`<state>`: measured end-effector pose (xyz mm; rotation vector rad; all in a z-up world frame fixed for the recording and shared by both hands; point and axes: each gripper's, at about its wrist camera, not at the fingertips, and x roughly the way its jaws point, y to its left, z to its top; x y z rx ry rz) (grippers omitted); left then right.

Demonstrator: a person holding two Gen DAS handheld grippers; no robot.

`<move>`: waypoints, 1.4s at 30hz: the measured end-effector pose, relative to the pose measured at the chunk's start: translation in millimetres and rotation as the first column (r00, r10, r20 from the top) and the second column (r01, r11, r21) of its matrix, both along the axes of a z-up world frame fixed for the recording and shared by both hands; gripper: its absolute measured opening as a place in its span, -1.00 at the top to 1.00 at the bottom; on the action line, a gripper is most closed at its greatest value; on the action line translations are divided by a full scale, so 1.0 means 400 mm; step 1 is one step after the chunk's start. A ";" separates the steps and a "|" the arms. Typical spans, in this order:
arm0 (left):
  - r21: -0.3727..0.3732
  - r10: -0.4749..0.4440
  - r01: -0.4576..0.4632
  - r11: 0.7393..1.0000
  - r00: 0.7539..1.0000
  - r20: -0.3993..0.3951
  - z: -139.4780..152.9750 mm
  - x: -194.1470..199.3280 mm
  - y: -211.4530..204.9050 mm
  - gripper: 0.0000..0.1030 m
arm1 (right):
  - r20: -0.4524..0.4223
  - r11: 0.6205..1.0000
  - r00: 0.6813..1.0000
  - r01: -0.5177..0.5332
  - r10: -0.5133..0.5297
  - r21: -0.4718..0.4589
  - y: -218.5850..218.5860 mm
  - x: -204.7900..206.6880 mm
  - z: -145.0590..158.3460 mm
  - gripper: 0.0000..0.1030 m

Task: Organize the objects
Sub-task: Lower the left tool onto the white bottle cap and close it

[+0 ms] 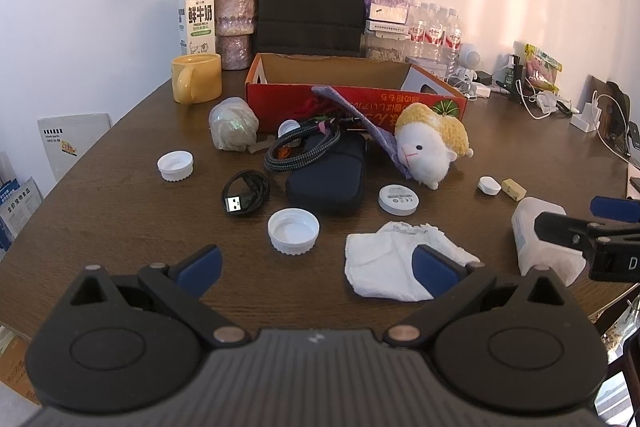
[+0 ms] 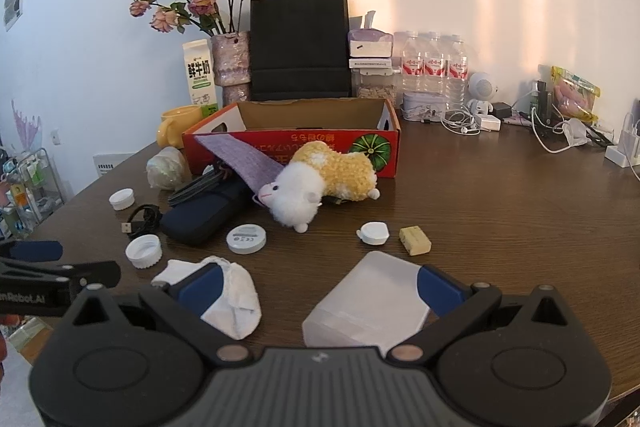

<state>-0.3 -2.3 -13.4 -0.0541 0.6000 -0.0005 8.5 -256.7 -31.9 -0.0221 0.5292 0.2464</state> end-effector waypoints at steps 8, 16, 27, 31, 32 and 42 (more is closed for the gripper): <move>-0.025 0.017 -0.018 1.000 0.999 -0.041 -0.011 0.023 -0.005 -1.00 | 0.027 0.982 0.990 -0.137 0.141 -0.127 -0.052 0.026 -0.012 -1.00; -0.019 0.051 -0.053 0.998 0.996 -0.068 -0.018 0.036 -0.024 -1.00 | -0.066 0.917 0.936 -0.352 0.346 -0.186 -0.090 0.097 -0.062 -1.00; -0.021 0.069 -0.072 0.997 0.992 -0.109 -0.027 0.058 -0.049 -1.00 | -0.159 0.842 0.847 -0.526 0.507 -0.121 -0.095 0.192 -0.122 -1.00; -0.019 0.064 -0.067 0.998 0.991 -0.121 -0.031 0.068 -0.055 -1.00 | -0.162 0.844 0.845 -0.528 0.510 -0.096 -0.097 0.206 -0.129 -1.00; -0.019 0.063 -0.066 0.998 0.990 -0.124 -0.032 0.071 -0.057 -1.00 | -0.161 0.847 0.847 -0.524 0.507 -0.090 -0.100 0.207 -0.131 -1.00; -0.017 0.036 -0.039 0.999 0.987 -0.153 -0.048 0.105 -0.077 -1.00 | -0.129 0.862 0.856 -0.506 0.501 -0.014 -0.128 0.199 -0.137 -0.93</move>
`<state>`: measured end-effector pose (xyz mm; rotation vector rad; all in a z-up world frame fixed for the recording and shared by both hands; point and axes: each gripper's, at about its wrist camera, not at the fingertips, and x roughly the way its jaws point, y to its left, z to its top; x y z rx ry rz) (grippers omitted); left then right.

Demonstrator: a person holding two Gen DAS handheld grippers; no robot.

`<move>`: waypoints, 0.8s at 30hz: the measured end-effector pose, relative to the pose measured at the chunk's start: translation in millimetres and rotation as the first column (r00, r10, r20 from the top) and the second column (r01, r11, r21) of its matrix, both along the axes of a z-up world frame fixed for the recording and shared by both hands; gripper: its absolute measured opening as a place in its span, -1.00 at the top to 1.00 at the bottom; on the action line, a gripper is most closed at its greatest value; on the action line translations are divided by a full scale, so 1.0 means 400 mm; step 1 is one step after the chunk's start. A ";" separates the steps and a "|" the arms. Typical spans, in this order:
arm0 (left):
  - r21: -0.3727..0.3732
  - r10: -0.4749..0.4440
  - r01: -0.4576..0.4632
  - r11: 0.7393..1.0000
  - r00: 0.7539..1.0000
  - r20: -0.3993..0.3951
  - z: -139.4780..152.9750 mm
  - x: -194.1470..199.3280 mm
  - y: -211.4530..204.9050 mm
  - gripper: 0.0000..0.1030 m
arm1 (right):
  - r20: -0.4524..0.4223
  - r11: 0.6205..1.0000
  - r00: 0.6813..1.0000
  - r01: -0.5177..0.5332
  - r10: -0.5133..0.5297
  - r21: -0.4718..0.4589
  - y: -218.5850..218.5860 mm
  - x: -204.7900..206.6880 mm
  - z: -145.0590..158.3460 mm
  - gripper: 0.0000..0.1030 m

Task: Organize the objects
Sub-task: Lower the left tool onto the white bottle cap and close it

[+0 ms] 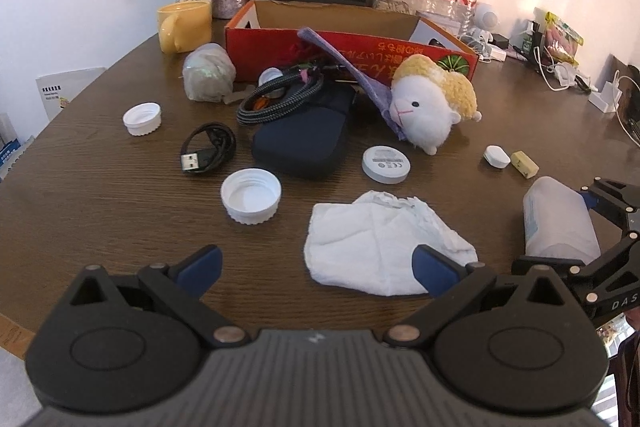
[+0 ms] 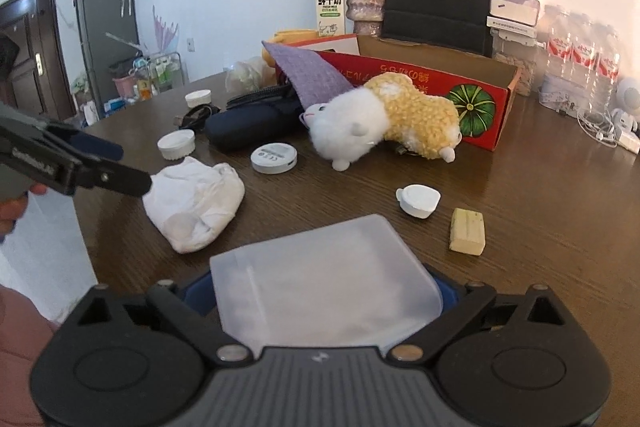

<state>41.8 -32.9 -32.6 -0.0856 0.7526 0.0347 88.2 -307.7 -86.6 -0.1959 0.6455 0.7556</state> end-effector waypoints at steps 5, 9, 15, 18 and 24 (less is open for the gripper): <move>0.011 0.026 -0.026 1.000 1.000 0.009 0.003 0.019 0.013 -1.00 | 0.002 0.998 0.999 0.039 -0.039 0.051 -0.003 -0.003 0.002 -0.92; 0.032 0.081 -0.082 0.996 0.996 0.028 0.009 0.043 0.045 -1.00 | 0.013 0.992 0.996 0.085 -0.086 0.092 0.004 -0.003 0.005 -0.92; 0.062 0.119 -0.121 0.991 0.992 0.028 -0.004 0.084 0.082 -1.00 | 0.010 0.967 0.979 0.201 -0.205 0.155 0.020 0.012 0.010 -0.92; 0.070 0.126 -0.128 0.989 0.992 0.031 -0.019 0.096 0.090 -1.00 | 0.009 0.951 0.965 0.256 -0.261 0.172 0.029 0.020 0.010 -0.92; 0.093 0.105 -0.112 0.989 0.992 0.069 -0.028 0.112 0.096 -0.94 | 0.029 0.926 0.940 0.329 -0.340 0.184 0.051 0.029 0.019 -0.92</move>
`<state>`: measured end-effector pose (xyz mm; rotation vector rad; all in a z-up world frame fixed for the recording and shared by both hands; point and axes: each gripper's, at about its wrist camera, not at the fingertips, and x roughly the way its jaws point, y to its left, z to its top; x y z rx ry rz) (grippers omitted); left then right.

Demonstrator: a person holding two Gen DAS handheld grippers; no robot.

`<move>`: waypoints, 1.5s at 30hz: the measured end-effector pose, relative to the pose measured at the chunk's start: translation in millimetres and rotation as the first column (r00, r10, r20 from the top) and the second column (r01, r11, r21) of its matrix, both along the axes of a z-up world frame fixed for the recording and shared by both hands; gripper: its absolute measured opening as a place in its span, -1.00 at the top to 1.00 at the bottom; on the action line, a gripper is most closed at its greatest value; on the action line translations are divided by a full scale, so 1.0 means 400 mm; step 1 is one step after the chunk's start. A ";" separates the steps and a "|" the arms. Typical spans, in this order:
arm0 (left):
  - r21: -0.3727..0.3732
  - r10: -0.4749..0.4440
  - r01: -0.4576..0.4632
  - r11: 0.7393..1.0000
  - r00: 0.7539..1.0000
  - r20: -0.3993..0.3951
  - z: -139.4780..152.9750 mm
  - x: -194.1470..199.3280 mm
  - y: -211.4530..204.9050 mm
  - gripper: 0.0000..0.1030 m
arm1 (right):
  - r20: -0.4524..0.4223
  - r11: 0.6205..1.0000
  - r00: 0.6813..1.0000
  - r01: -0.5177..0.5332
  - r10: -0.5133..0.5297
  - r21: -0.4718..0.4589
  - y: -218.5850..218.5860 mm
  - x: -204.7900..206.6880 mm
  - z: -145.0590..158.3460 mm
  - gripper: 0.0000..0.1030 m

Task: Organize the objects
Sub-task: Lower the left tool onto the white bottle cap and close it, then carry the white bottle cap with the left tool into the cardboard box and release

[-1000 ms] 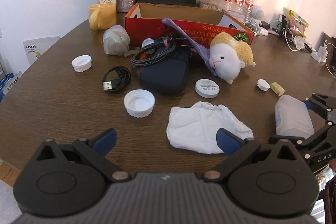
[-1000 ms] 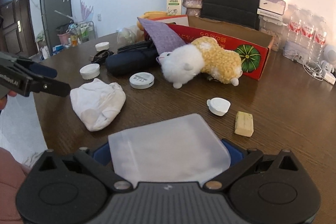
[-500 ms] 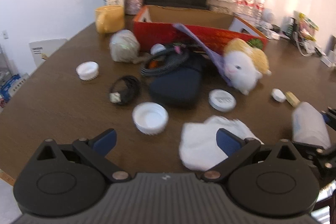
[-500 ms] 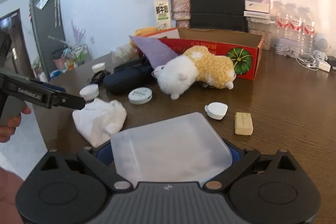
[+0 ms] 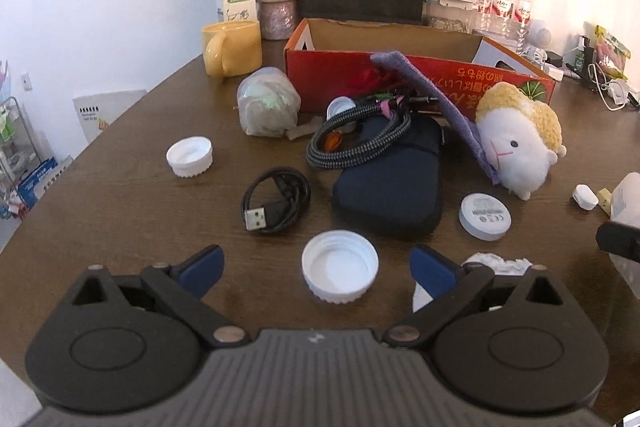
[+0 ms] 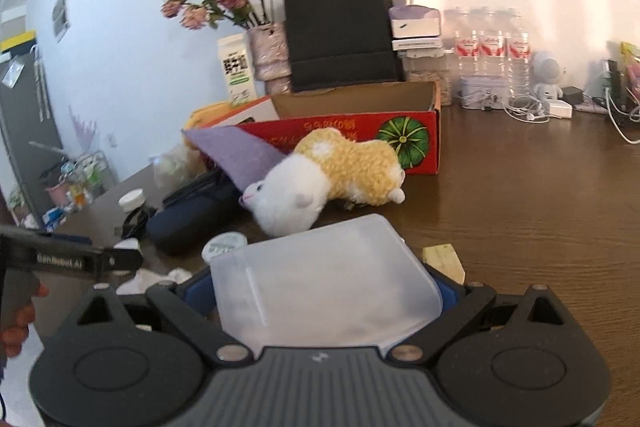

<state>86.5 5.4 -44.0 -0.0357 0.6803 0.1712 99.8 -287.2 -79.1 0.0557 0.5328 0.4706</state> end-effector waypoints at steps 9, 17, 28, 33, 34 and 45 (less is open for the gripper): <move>-0.017 -0.093 0.093 0.995 0.996 0.013 -0.014 0.003 0.006 0.02 | 0.021 0.999 0.999 0.044 -0.043 -0.025 0.044 0.000 0.013 -0.92; -0.043 -0.138 0.141 0.989 0.988 0.064 0.000 -0.010 0.018 0.22 | 0.038 0.998 0.998 0.046 -0.045 -0.043 0.076 0.005 0.029 -0.92; -0.033 -0.161 0.178 0.983 0.945 0.286 0.166 0.068 0.017 0.22 | 0.177 0.998 0.983 0.056 -0.051 -0.021 0.148 0.084 0.128 -0.92; -0.038 -0.139 0.165 0.985 0.917 0.373 0.248 0.145 0.011 0.21 | 0.236 0.996 0.969 0.086 -0.077 -0.025 0.184 0.171 0.193 -0.92; -0.039 -0.135 0.161 0.986 0.916 0.379 0.260 0.162 0.012 0.22 | 0.247 0.995 0.966 0.093 -0.083 -0.029 0.192 0.194 0.205 -0.92; -0.087 -0.069 0.108 0.990 0.928 0.366 0.299 0.394 0.015 0.22 | 0.199 0.984 0.967 0.171 -0.159 -0.046 0.247 0.470 0.244 -0.92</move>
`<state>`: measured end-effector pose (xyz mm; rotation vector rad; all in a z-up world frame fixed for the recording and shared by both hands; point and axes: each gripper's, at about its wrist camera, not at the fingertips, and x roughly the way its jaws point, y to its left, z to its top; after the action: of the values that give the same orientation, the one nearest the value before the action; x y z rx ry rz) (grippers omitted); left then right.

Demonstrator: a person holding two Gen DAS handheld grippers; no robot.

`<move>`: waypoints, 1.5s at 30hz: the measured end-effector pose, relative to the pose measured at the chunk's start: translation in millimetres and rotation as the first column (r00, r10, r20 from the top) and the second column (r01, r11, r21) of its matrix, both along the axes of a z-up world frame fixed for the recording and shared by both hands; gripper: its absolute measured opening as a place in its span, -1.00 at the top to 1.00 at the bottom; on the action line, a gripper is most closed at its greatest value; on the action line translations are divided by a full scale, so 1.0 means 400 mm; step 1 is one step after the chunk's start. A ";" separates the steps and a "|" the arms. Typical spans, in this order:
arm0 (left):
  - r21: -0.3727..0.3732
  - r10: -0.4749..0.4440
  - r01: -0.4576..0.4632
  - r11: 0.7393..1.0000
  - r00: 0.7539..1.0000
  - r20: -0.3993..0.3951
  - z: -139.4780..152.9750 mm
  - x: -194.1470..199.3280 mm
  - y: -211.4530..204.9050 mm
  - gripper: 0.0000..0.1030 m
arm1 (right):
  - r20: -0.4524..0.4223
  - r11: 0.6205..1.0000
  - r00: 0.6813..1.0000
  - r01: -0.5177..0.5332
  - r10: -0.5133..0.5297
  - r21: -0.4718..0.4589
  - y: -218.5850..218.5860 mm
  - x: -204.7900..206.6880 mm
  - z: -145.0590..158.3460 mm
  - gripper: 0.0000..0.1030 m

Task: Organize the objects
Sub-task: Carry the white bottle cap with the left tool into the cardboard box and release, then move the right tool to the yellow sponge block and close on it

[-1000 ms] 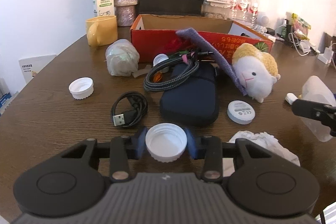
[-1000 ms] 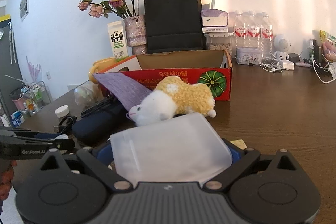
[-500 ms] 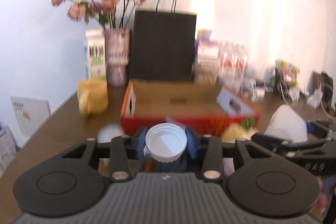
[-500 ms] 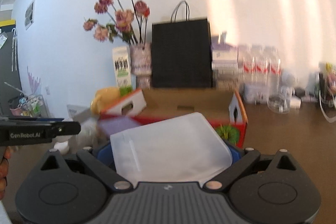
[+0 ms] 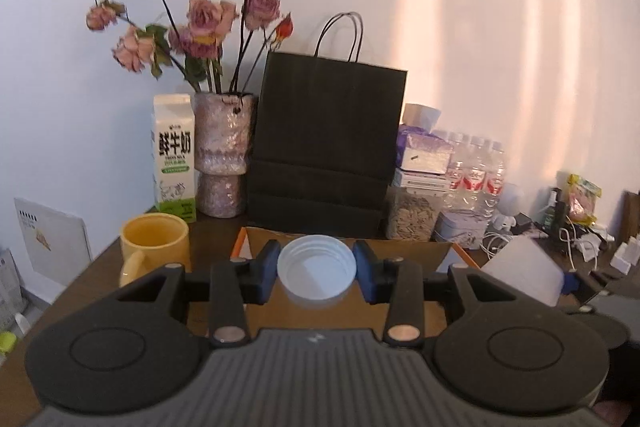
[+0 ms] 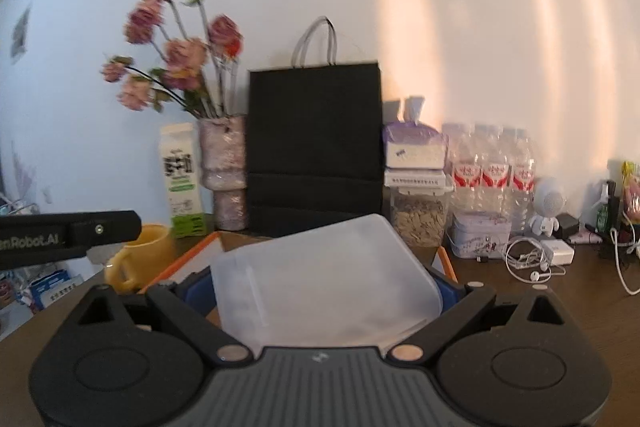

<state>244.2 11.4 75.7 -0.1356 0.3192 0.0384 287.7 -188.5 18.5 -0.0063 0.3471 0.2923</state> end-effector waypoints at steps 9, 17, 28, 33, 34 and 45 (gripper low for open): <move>-0.018 0.047 -0.049 0.999 0.995 -0.088 -0.060 0.174 -0.002 0.22 | -0.102 0.999 0.994 0.039 -0.038 -0.001 0.016 0.151 -0.081 -0.92; -0.004 0.070 -0.072 0.997 0.981 -0.181 -0.137 0.242 0.024 0.22 | -0.180 1.000 0.983 0.028 -0.028 -0.006 0.003 0.204 -0.146 -0.93; 0.017 0.085 -0.083 0.996 0.987 -0.134 -0.129 0.217 0.006 -1.00 | -0.162 0.999 0.986 0.049 -0.048 0.001 -0.008 0.192 -0.132 -1.00; -0.002 0.100 -0.102 0.995 0.985 -0.140 -0.126 0.219 0.015 -1.00 | -0.170 0.998 0.984 0.061 -0.060 -0.001 -0.011 0.194 -0.130 -1.00; -0.001 0.103 -0.104 0.995 0.984 -0.143 -0.126 0.220 0.015 -1.00 | -0.170 0.998 0.984 0.060 -0.059 -0.002 -0.011 0.193 -0.129 -1.00; -0.025 0.079 -0.081 0.996 0.994 -0.073 -0.067 0.145 0.015 -1.00 | -0.100 0.999 0.994 0.034 -0.034 0.000 -0.013 0.128 -0.062 -1.00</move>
<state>302.1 17.4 48.8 -0.1747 0.3865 0.1185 339.0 -193.7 -6.2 0.0158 0.4455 0.2596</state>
